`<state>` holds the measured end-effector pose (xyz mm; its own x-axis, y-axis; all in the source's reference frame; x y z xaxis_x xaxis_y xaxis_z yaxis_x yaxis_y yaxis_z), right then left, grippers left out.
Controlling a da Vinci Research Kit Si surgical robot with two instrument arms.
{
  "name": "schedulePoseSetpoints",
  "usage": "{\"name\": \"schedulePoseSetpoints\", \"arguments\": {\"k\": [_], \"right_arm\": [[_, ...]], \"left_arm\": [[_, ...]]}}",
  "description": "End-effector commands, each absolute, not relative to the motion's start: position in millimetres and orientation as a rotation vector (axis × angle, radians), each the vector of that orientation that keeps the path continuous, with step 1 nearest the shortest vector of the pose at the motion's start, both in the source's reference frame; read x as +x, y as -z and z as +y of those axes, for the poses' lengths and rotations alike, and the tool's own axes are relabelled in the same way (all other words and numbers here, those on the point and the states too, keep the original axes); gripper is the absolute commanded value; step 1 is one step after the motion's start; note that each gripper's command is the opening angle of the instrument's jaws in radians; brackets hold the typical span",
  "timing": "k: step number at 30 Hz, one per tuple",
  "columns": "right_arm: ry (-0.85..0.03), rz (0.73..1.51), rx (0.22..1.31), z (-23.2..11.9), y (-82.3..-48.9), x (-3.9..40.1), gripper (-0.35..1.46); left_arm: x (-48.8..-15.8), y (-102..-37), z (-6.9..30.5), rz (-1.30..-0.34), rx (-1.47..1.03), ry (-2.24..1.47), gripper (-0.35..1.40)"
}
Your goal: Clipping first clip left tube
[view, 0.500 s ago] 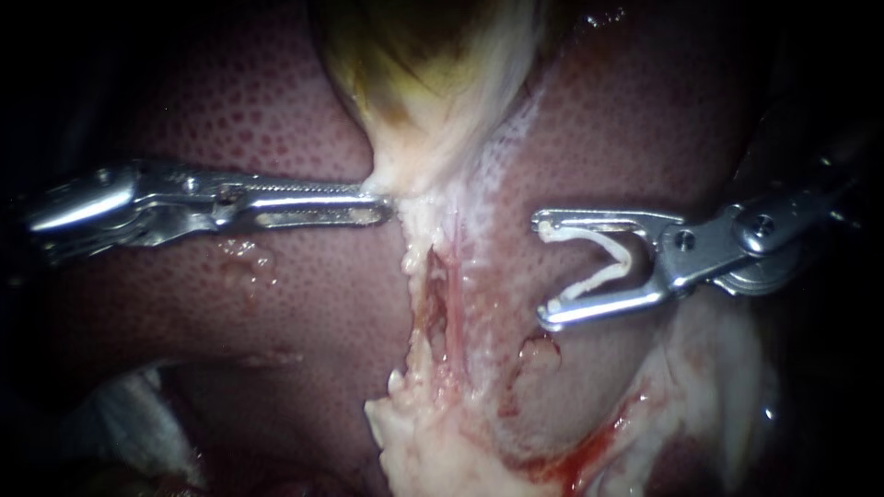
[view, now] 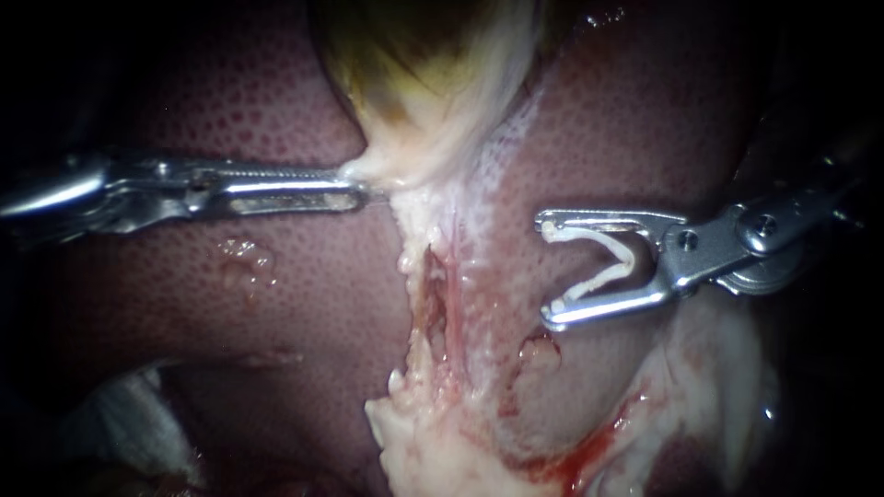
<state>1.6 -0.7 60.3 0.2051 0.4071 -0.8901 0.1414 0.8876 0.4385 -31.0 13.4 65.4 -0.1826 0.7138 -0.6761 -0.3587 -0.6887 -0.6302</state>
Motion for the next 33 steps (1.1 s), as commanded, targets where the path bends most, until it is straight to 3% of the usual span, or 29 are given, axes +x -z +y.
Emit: {"name": "schedulePoseSetpoints", "arguments": {"k": [1, 7, 16, 33], "right_arm": [[-0.196, 1.366, 0.481, -0.7, -60.4, 1.6, 0.60], [-0.191, 1.367, 0.475, -0.8, -60.6, 1.8, 0.60], [-0.220, 1.347, 0.486, -2.0, -62.3, 3.4, 0.60], [-0.254, 1.291, 0.577, -8.7, -74.2, 14.9, 0.60]], "left_arm": [[-30.4, -64.6, 13.8, -0.431, -1.385, -1.914, -0.35], [-27.4, -60.3, 14.8, -0.383, -1.424, -1.893, -0.35], [-27.4, -59.6, 14.2, -0.379, -1.422, -1.893, -0.35], [-27.6, -59.2, 13.7, -0.370, -1.417, -1.892, -0.35]]}}
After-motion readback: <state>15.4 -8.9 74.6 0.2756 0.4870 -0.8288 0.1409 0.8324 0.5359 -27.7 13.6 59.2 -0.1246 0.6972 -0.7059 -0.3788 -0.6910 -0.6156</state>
